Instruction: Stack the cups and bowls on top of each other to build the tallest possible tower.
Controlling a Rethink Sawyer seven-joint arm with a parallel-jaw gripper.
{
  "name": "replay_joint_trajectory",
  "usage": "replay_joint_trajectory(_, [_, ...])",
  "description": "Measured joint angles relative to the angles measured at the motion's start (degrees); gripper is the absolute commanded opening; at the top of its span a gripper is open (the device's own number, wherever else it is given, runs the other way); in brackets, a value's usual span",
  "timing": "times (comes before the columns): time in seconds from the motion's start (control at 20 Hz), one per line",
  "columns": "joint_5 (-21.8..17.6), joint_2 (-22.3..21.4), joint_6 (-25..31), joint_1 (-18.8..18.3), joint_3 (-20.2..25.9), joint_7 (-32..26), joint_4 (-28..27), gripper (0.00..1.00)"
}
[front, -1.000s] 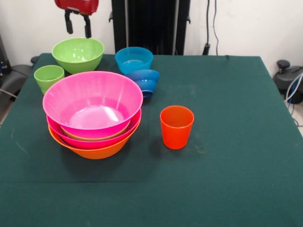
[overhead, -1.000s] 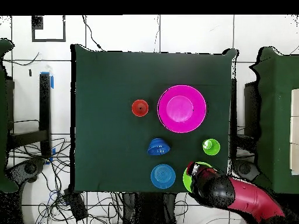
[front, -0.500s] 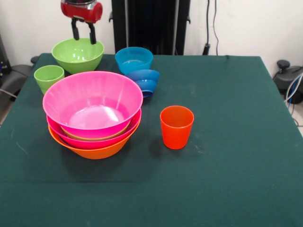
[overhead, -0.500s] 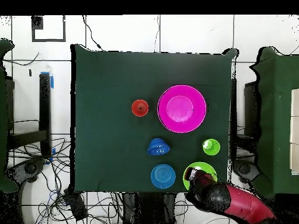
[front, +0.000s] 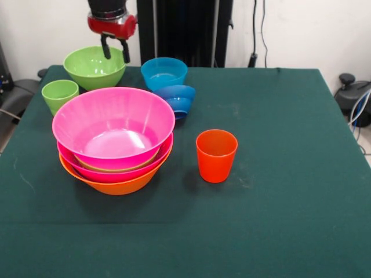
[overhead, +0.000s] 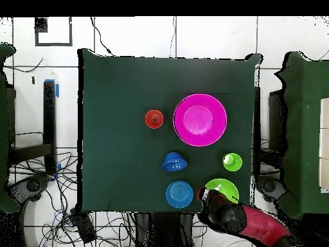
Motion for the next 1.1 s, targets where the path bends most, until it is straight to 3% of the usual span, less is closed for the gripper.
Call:
replay_joint_trajectory(0.45, [0.01,4.96,-0.01,-2.0,0.07,0.0,-0.05,1.0])
replay_joint_trajectory(1.1, [0.02,8.22,-0.01,-4.43,0.82,0.0,-1.51,1.0])
